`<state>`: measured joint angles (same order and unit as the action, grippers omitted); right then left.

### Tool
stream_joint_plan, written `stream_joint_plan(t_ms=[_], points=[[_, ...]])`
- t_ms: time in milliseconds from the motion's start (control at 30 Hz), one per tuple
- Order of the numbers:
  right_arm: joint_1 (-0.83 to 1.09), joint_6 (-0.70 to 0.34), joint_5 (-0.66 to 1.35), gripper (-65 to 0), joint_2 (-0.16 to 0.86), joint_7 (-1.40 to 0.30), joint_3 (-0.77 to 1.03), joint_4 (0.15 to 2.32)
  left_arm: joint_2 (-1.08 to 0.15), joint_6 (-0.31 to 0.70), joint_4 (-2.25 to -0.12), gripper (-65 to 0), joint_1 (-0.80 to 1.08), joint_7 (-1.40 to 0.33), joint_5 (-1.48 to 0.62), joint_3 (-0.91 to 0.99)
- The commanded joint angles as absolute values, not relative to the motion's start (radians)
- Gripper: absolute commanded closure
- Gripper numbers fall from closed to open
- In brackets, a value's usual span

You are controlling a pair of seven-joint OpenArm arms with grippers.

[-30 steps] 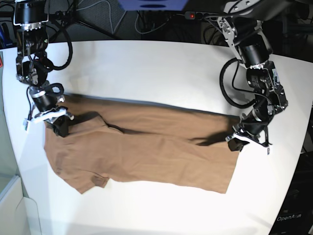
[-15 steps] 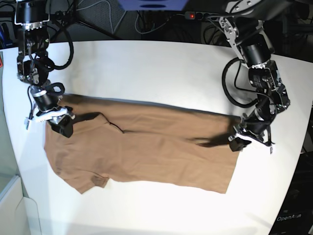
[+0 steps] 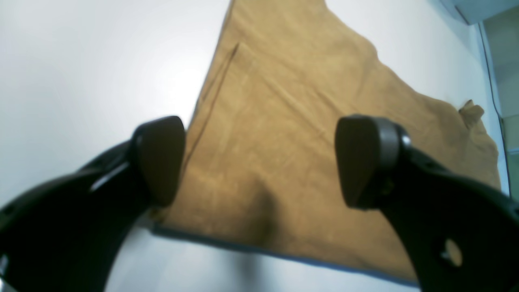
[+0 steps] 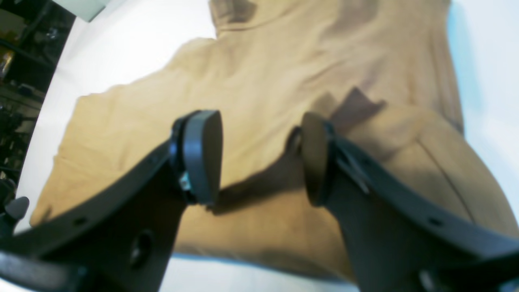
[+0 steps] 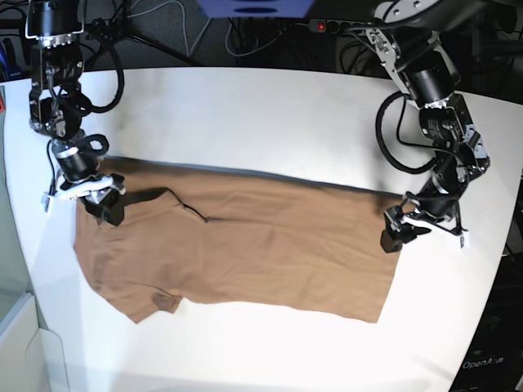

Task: Fold the T-shirt properly
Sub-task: 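Lower the edge and drag the shirt flat with both grippers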

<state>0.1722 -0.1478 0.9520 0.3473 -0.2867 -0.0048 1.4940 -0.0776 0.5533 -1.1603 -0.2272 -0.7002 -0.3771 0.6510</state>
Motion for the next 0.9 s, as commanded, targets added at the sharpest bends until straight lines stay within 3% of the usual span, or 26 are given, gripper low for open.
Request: stream_joint_plan(t_ms=[0, 67, 133, 200, 267, 300, 400, 867], points=[[0.163, -0.154, 0.961, -29.3, 0.361, -0.263, 0.005, 1.509, -0.087, 0.565, -1.179, -54.8, -0.249, -0.685, -0.394, 0.648], [0.166, -0.154, 0.961, -20.9, 0.361, -0.263, 0.007, 1.497, -0.084, 0.565, -1.179, -50.6, -0.249, -0.687, -0.397, 0.647], [0.168, -0.154, 0.961, -9.7, 0.361, -0.265, 0.007, 1.474, -0.082, 0.565, -1.179, -41.3, -0.249, -0.688, -0.397, 0.647], [0.163, -0.154, 0.961, -0.9, 0.361, -0.269, 0.005, 1.460, -0.082, 0.565, -1.179, -25.6, -0.251, -0.690, -0.397, 0.647], [0.165, -0.154, 0.961, -0.7, 0.361, -0.269, 0.005, 1.458, -0.084, 0.559, -1.175, -6.1, -0.254, -0.690, -0.390, 0.647], [0.165, -0.153, 0.961, -0.9, 0.361, -0.269, 0.005, 1.455, -0.085, 0.559, -1.168, 0.0, -0.257, -0.690, -0.390, 0.647], [0.168, -0.153, 0.961, -0.9, 0.361, -0.265, 0.005, 1.455, -0.085, 0.558, -1.167, -3.2, -0.257, -0.690, -0.389, 0.647], [0.159, -0.154, 0.961, -0.7, 0.380, -0.265, 0.004, 1.374, -0.084, 0.556, -0.970, -2.0, -0.346, -0.688, -0.188, 0.648]])
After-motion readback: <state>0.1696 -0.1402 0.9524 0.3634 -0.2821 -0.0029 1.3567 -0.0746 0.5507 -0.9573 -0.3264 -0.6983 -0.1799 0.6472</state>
